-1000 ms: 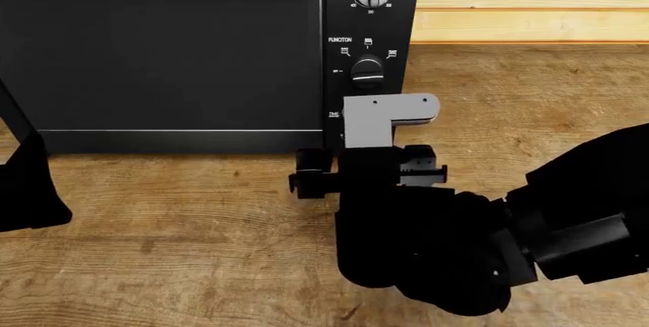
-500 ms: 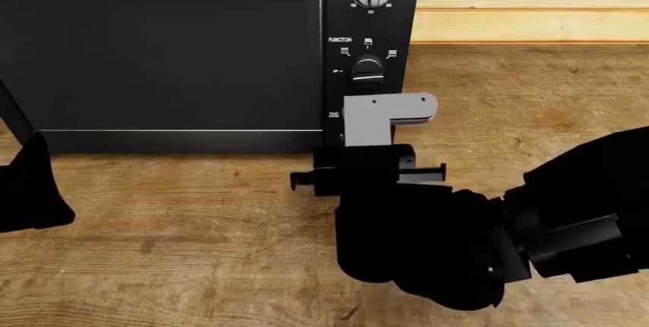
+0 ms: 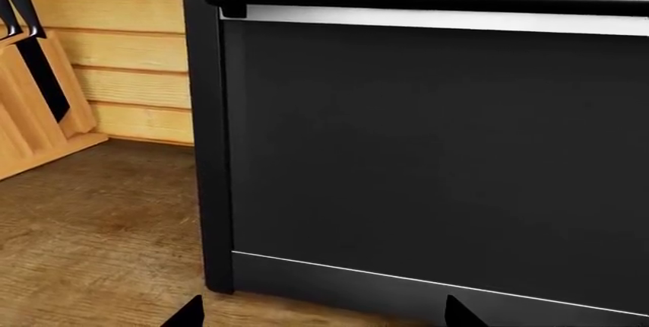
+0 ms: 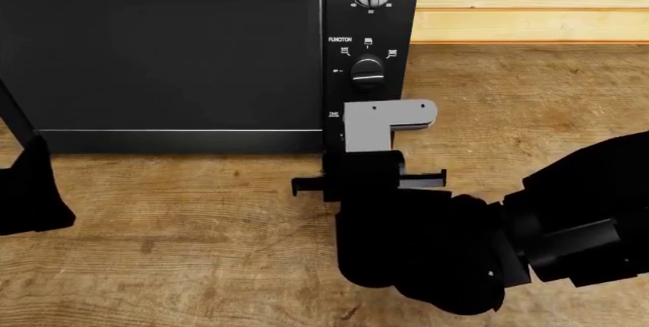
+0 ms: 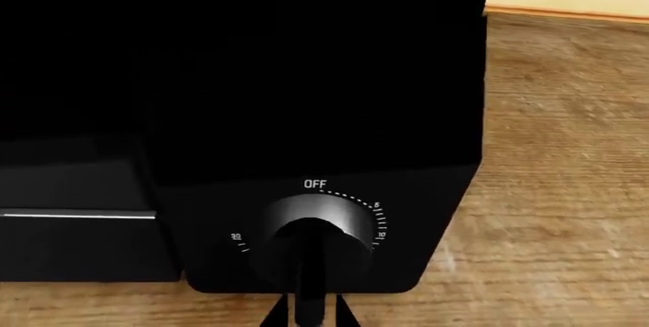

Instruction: Turn on the toaster oven by setting the timer.

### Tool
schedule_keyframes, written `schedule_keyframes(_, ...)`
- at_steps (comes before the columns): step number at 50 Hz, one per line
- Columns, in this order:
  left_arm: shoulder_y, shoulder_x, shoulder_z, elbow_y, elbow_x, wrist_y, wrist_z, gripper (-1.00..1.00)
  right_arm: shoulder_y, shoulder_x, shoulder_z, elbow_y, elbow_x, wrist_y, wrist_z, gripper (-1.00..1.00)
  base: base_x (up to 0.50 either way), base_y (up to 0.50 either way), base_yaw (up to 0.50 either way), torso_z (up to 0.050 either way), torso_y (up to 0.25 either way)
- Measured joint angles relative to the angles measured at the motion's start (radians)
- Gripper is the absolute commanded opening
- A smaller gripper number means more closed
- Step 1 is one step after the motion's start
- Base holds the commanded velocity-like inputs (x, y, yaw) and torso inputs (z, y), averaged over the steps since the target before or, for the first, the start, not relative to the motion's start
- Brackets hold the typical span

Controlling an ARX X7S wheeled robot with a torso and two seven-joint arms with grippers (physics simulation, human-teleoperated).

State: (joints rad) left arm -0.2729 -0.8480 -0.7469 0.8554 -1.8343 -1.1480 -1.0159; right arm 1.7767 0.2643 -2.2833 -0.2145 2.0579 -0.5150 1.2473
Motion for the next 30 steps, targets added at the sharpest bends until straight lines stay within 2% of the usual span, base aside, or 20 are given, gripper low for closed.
schedule_keyframes(30,0.014,0.01,0.007,0.003,0.02,0.0,0.014,1.0,-0.071,0.059,0.082,-0.029,-0.017,-0.113,-0.025,-1.0,0.0,0.0,0.0,0.001,0.003)
